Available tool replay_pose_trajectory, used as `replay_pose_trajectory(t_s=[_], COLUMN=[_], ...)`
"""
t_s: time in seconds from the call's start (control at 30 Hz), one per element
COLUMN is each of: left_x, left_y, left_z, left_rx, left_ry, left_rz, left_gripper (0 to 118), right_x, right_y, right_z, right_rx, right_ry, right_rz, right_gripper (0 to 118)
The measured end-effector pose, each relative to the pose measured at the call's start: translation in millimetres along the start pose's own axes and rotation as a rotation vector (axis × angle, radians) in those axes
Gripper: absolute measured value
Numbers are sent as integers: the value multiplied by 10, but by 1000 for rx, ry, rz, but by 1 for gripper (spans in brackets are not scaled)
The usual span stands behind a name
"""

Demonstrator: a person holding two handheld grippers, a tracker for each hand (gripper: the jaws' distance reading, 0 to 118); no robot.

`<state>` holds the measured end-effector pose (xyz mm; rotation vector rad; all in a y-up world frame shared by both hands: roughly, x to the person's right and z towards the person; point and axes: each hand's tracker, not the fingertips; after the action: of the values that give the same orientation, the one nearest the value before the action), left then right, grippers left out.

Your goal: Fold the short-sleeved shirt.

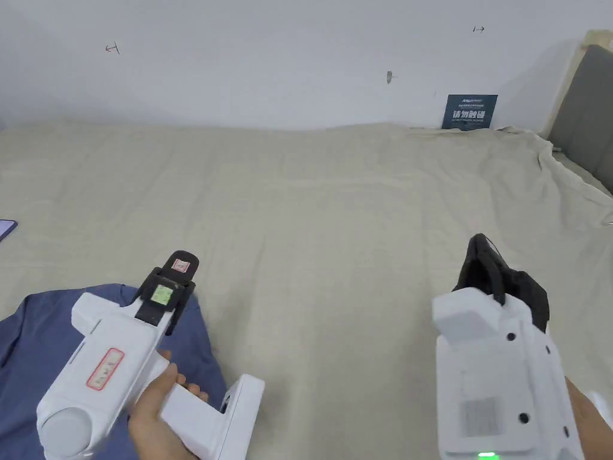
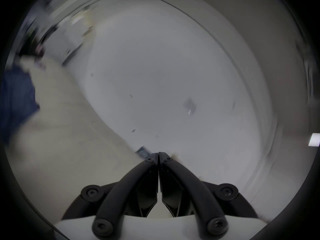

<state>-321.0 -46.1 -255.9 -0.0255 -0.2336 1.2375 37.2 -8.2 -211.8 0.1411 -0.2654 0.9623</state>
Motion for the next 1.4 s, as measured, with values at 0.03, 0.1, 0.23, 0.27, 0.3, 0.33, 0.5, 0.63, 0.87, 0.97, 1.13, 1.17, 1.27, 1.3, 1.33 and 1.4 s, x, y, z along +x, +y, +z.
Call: replay_pose_trajectory(t_s=[0.03, 0.1, 0.23, 0.27, 0.3, 0.33, 0.5, 0.63, 0.87, 0.97, 1.13, 1.17, 1.27, 1.3, 1.33, 1.4], left_x=[-34, -73, 195, 310, 404, 509, 699, 613, 444, 448, 462, 464, 466, 469, 470, 477], left_y=[1, 1, -25, -54, -112, -177, -514, -702, -660, -633, -626, -625, -614, -607, -605, -602], left_z=[10, 40, 42, 40, 18, 4, -34, -96, -117, -96, -74, -71, -63, -61, -61, -60], left_rx=[1, 13, 6, 6, 6, 3, 49, 42, -8, -11, -1, 1, 11, 11, 12, 13], left_ry=[-26, -75, 18, 61, 84, 115, 230, 300, 328, 325, 322, 322, 317, 313, 313, 314], left_rz=[84, 157, -156, -318, -446, -612, -1108, -1352, -1266, -1264, -1262, -1261, -1261, -1260, -1261, -1264], left_gripper=[0, 0, 0, 0, 0, 0, 0, 0, 0, 0, 0, 0, 0, 0, 0, 0], right_x=[-48, -57, 94, 150, 205, 280, 453, 476, 484, 491, 483, 483, 479, 476, 474, 470], right_y=[-7, -37, 35, 25, 17, -60, -233, -343, -358, -372, -390, -393, -415, -418, -419, -412], right_z=[37, 60, 46, 27, 12, -47, -109, -145, -143, -145, -146, -145, -147, -149, -150, -150], right_rx=[42, 54, -48, -83, -113, -151, -253, -302, -311, -309, -309, -310, -313, -314, -314, -314], right_ry=[-30, -12, 73, 98, 125, 153, 236, 273, 284, 283, 285, 284, 286, 288, 289, 288], right_rz=[61, 56, -181, -281, -364, -489, -830, -945, -954, -955, -953, -951, -955, -957, -957, -956], right_gripper=[0, 0, 0, 0, 0, 0, 0, 0, 0, 0, 0, 0, 0, 0, 0, 0])
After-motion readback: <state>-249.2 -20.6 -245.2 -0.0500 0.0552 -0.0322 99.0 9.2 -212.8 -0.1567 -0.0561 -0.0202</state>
